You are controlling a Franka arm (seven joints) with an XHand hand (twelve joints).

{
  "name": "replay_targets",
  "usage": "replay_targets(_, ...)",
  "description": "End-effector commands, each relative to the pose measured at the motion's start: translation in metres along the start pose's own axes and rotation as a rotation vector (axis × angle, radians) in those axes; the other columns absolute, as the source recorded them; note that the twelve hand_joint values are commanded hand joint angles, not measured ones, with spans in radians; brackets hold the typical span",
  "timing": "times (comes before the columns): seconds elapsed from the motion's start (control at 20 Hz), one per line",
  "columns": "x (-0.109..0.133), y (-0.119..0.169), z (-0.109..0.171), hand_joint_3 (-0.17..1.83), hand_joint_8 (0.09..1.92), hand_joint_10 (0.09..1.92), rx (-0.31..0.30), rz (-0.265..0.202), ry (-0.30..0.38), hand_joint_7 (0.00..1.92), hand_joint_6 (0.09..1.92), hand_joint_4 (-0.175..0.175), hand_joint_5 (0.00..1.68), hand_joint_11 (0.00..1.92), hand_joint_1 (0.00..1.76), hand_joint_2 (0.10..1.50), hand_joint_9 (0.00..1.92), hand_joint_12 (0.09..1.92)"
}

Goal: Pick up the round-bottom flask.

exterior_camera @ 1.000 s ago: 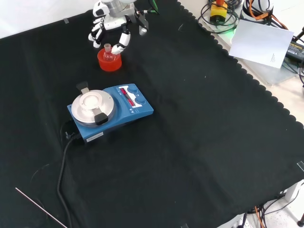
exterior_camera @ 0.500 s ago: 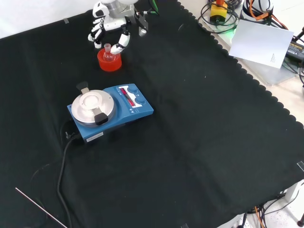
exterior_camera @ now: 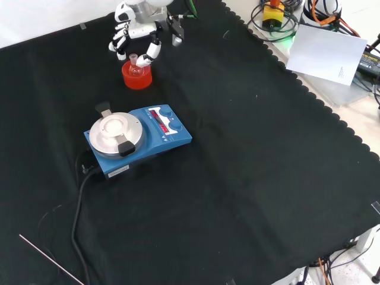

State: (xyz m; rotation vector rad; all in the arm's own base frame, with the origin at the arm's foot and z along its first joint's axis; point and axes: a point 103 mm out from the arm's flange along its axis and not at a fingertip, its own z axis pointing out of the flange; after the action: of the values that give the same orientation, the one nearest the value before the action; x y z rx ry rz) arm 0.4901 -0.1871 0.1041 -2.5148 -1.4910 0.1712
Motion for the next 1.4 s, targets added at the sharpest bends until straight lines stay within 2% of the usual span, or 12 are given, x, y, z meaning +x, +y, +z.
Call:
replay_targets(0.05,-0.001,0.001,-0.001,0.63,0.59,0.65,-0.003,0.005,-0.006,0.21,0.71,-0.021,0.58,0.00,0.88,0.79,0.35,1.30)
replay_targets(0.25,0.002,0.003,-0.001,0.63,0.59,0.65,-0.014,0.013,-0.024,0.22,0.79,-0.011,0.69,0.00,0.87,0.83,0.36,1.33)
replay_targets(0.3,0.003,0.003,-0.001,0.49,0.60,0.65,-0.018,0.015,-0.029,0.22,0.95,0.057,0.75,0.00,0.90,0.91,0.37,1.34)
replay_targets(0.35,0.003,0.003,-0.001,0.35,0.61,0.66,-0.019,0.016,-0.031,0.23,1.07,0.110,0.80,0.01,0.92,1.00,0.37,1.35)
replay_targets(0.4,0.004,0.002,-0.001,0.25,0.61,0.66,-0.021,0.018,-0.031,0.23,1.14,0.143,0.83,0.01,0.94,1.05,0.38,1.35)
replay_targets(0.5,0.003,0.003,-0.002,0.15,0.62,0.66,-0.019,0.018,-0.031,0.24,1.18,0.168,0.86,0.02,0.96,1.09,0.39,1.35)
replay_targets(0.65,0.003,0.003,-0.004,0.19,0.59,0.63,-0.034,0.017,-0.031,0.26,1.18,0.175,0.89,0.04,0.98,1.07,0.41,1.33)
replay_targets(0.95,0.004,0.000,-0.012,0.58,0.58,0.61,-0.050,0.017,-0.031,0.30,1.24,0.175,0.92,0.07,0.99,0.87,0.45,1.33)
replay_targets(1.15,0.007,-0.002,-0.019,0.66,0.58,0.61,-0.057,0.010,-0.029,0.31,1.26,0.175,0.92,0.07,1.00,0.83,0.46,1.33)
replay_targets(1.4,0.022,-0.014,-0.053,0.70,0.58,0.61,-0.057,-0.005,-0.062,0.31,1.27,0.175,0.93,0.08,1.00,0.81,0.46,1.33)
